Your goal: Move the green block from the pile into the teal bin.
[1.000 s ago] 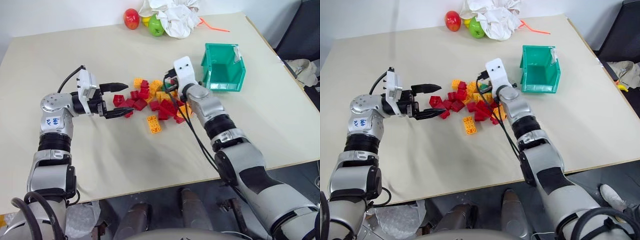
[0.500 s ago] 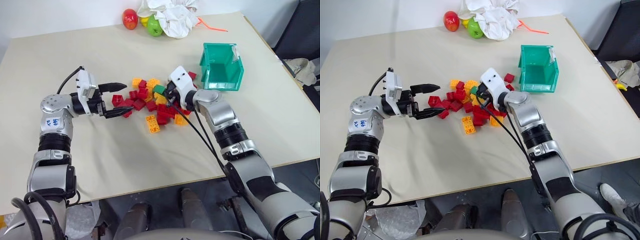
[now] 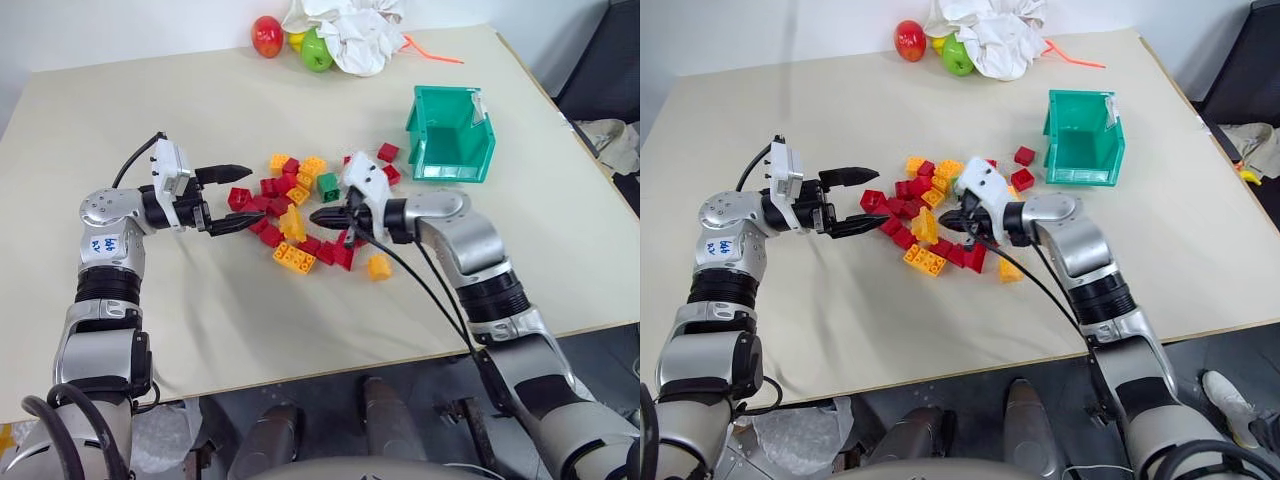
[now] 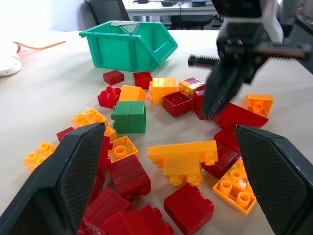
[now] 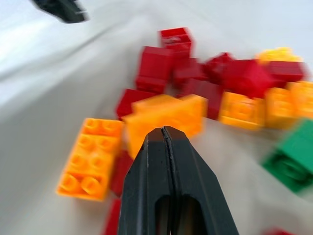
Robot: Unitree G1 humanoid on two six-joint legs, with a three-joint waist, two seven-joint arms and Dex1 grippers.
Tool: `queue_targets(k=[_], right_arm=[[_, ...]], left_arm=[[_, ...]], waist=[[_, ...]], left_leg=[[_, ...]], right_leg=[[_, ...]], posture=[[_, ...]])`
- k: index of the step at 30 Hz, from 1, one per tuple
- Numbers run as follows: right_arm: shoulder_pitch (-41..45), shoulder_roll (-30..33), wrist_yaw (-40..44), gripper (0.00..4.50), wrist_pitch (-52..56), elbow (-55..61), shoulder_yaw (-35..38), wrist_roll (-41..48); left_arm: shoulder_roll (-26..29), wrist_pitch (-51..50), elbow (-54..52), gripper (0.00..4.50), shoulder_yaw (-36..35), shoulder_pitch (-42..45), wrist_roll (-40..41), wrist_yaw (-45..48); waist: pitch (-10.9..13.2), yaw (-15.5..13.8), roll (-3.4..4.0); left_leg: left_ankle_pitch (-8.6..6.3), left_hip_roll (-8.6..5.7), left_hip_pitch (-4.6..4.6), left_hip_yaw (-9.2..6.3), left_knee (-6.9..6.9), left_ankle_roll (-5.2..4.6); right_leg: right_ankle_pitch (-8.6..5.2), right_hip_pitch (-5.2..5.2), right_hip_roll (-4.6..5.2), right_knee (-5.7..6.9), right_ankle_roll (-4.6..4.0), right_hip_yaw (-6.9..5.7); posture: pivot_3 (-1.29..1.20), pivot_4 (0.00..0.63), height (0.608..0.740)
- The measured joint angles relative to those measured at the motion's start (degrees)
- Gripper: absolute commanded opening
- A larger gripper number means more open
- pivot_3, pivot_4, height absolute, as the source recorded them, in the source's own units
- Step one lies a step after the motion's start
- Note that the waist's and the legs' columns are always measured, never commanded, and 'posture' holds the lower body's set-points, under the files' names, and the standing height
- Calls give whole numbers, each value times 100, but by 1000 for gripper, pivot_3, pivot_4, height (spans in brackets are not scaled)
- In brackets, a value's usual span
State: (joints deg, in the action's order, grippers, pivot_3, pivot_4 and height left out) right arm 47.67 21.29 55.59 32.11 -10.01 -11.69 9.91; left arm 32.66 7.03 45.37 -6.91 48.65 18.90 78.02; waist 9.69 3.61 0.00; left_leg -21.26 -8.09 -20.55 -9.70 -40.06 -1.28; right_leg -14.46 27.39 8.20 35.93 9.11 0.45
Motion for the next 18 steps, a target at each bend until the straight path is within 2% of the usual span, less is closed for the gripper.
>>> queue_targets(k=[4,7,14,15,18], right_arm=[[-31,661,225,843,-260,90,209,41],[-346,1582,486,1902,-344,319,567,72],[-1124,2803,709,4290,-15,1147,1289,356],[-1313,2995,765,4476,99,1306,1455,451],[-1781,3409,871,4476,449,1814,1977,793]], left_arm=[[-8,-25,7,4500,14,14,1,181],[-3,-102,3,4500,20,15,6,374],[-7,-142,-16,4500,17,13,9,522],[10,-145,-13,4500,7,5,10,537],[26,-153,-16,4500,-1,-1,14,575]], waist=[[0,-59,-1],[1,-171,-2],[2,-215,-3],[2,-215,-3],[2,-214,-3]], left_leg=[[0,-1,-3,3,1,0],[-1,-6,-11,2,0,-3],[-2,-3,-16,7,0,-4],[-2,-3,-16,7,-2,-4],[-2,-2,-17,15,-4,-4]], right_leg=[[0,2,0,-2,0,0],[0,6,5,-6,1,-3],[1,9,5,-7,2,-4],[1,9,5,-7,3,-4],[4,8,6,-10,8,-2]], posture=[[0,150,740],[0,150,740],[0,150,740],[0,150,740],[0,150,740]])
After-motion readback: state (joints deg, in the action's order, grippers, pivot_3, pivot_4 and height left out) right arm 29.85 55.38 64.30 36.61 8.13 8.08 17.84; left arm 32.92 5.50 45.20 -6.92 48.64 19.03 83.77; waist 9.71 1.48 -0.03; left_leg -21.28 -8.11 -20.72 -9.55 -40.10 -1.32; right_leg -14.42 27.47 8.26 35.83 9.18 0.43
